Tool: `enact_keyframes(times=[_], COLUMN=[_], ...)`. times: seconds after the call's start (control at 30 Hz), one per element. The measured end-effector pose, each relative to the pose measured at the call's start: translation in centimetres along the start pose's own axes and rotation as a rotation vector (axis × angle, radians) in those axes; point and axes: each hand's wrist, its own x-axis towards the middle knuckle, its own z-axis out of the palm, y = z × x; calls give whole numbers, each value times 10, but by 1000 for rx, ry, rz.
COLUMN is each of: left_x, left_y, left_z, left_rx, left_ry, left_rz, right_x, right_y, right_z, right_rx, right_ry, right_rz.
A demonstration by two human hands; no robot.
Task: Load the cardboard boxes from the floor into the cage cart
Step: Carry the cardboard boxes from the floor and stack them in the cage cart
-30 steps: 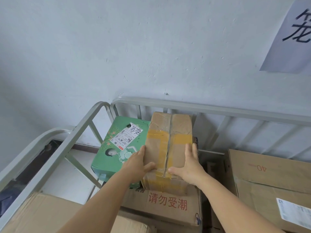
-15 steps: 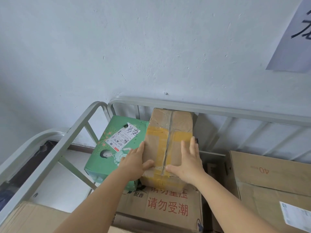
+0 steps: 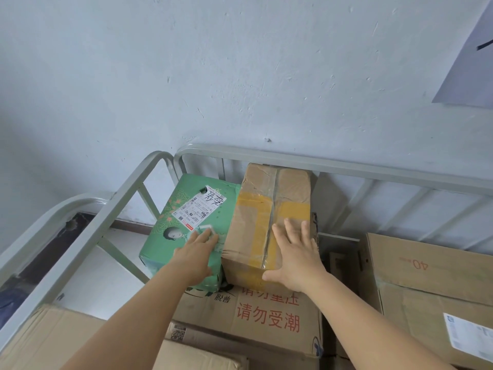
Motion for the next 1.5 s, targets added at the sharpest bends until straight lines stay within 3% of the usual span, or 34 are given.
enact_keyframes(times=[0.43,0.87,1.23,1.5], left_x=[-2,-114,-249,-293], left_y=[2,7,-63,-109], left_z=[-3,-35,16,49], left_rx=[10,-142,-97,-281], left_ry=[16,95,174,165], left_rz=[27,-48,-308,-431], right_x=[-8,-78,-198,-244], right_y=[-4,-40,-113,-137], right_z=[-3,6,45,85], right_rx=[-59,217,545,672], right_ry=[-22,46,-127,-88], right_rz=[8,10,-13,102])
